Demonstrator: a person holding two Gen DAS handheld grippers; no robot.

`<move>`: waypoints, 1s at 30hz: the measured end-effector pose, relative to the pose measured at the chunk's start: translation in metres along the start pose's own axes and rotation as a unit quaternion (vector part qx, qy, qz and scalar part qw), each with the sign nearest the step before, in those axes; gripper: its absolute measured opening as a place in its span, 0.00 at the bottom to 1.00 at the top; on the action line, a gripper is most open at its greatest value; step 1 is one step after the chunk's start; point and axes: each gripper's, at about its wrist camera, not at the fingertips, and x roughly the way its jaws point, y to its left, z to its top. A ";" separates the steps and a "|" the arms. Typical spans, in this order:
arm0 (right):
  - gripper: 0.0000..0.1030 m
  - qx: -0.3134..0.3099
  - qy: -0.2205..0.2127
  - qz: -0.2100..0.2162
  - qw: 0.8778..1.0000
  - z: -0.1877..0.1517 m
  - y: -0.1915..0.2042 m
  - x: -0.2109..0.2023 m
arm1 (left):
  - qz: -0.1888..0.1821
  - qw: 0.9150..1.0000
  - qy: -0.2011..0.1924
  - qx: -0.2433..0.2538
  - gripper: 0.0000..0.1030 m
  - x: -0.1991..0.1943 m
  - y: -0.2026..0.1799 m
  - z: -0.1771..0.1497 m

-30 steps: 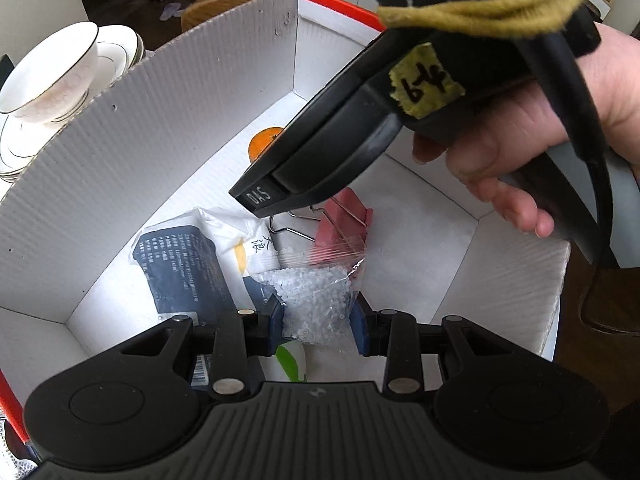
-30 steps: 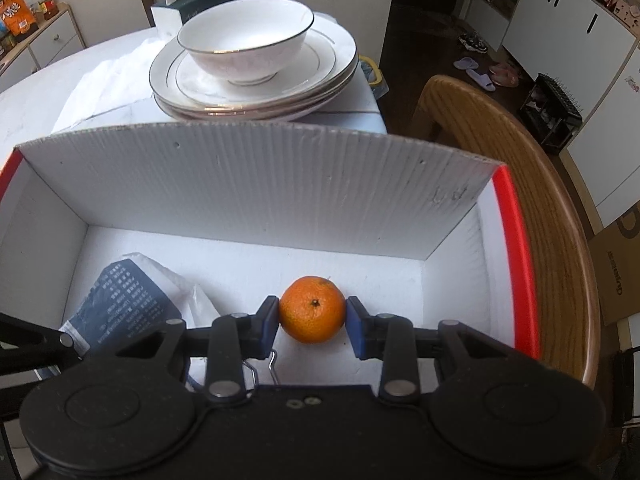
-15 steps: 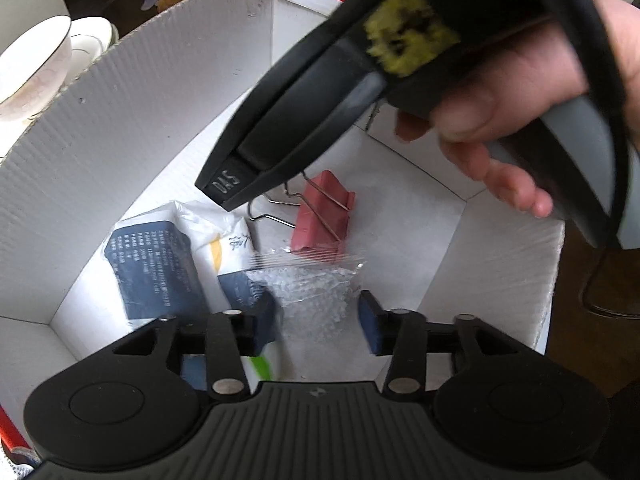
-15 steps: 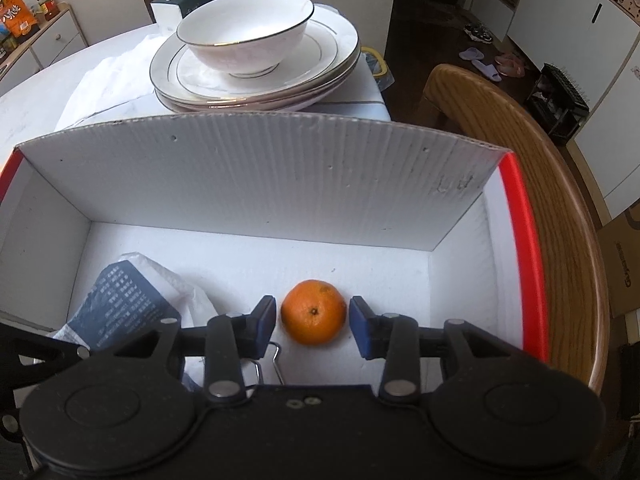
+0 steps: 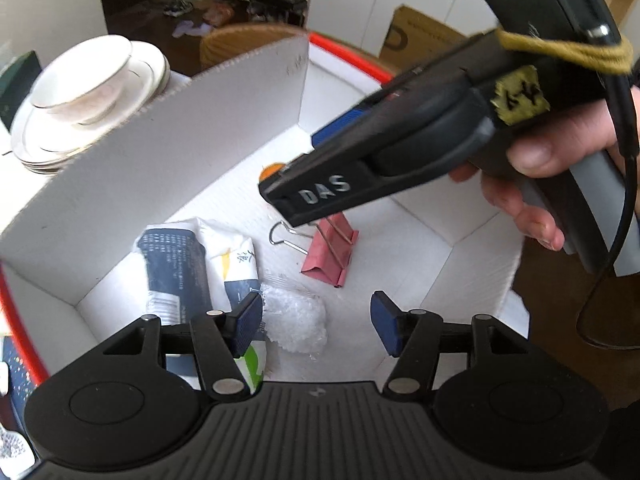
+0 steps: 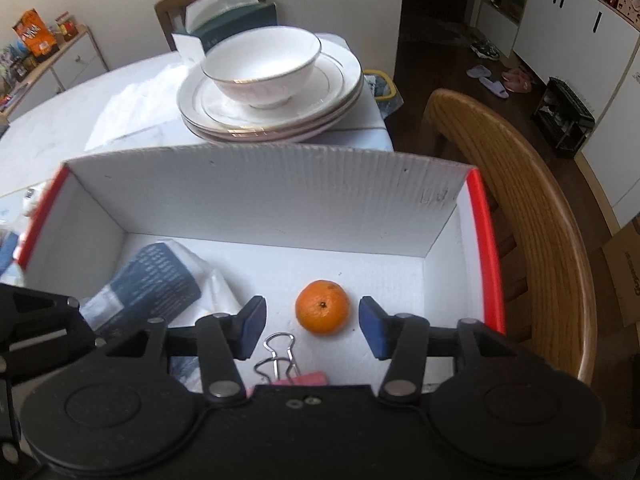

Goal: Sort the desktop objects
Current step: 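Lower the bead bag and open the left tool while the right tool lowers the orange, then withdraw both tools from the red box back over the mat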

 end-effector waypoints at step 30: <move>0.64 0.001 -0.106 0.044 0.993 -0.054 0.058 -0.102 | 0.093 0.975 -0.183 -0.081 0.57 -0.142 0.006 -0.080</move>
